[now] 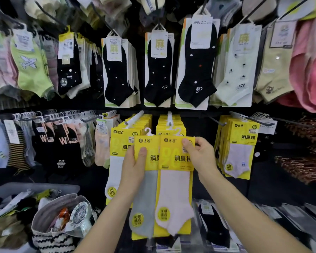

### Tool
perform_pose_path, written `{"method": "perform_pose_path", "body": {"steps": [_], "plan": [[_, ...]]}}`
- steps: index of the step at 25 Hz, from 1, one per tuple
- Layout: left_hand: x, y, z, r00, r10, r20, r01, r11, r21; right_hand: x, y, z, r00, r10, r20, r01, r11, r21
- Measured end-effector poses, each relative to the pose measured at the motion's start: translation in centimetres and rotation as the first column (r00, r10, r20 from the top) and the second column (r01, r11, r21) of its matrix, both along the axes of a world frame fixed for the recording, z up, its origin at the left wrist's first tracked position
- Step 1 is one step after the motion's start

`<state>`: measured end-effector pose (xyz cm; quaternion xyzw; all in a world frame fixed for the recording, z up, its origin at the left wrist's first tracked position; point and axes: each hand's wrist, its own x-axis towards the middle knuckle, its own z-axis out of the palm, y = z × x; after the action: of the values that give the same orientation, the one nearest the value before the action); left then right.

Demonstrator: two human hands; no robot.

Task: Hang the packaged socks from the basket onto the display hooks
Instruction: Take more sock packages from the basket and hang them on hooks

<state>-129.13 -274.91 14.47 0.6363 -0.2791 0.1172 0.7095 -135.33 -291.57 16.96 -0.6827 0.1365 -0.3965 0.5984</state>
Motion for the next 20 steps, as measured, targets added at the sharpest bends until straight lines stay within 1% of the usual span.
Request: {"method": "perform_pose_path", "body": {"steps": [2, 5, 11, 14, 17, 18, 20], "plan": [[0.8, 1.2, 0.6, 0.996, 0.072, 0.046, -0.072, 0.997, -0.012, 1.0, -0.7, 1.3, 0.998, -0.060, 0.004, 0.060, 0.998, 0.009], [1.4, 3.1, 1.2, 0.990, 0.105, 0.099, -0.102, 0.994, -0.030, 2.6, -1.2, 2.4, 0.990, -0.121, -0.076, 0.116, 0.991, -0.074], [1.4, 4.2, 0.6, 0.991, 0.087, 0.097, -0.088, 0.996, 0.001, 4.3, -0.5, 1.5, 0.970, -0.194, -0.145, 0.158, 0.962, -0.224], [1.3, 3.3, 0.5, 0.990, 0.090, 0.112, -0.094, 0.995, 0.024, 4.3, -0.3, 1.2, 0.966, -0.204, -0.157, 0.159, 0.953, -0.258], [0.8, 2.2, 0.5, 0.989, 0.091, 0.117, -0.095, 0.995, 0.030, 3.2, -1.2, 1.3, 0.946, -0.234, -0.227, 0.154, 0.935, -0.320], [0.7, 2.1, 0.6, 0.991, 0.081, 0.106, -0.083, 0.996, 0.019, 2.6, -1.5, 1.1, 0.937, -0.267, -0.224, 0.183, 0.924, -0.335], [0.4, 1.7, 0.6, 0.994, 0.067, 0.086, -0.068, 0.998, 0.006, 1.4, -1.8, 0.5, 0.949, -0.288, -0.129, 0.234, 0.917, -0.323]]}}
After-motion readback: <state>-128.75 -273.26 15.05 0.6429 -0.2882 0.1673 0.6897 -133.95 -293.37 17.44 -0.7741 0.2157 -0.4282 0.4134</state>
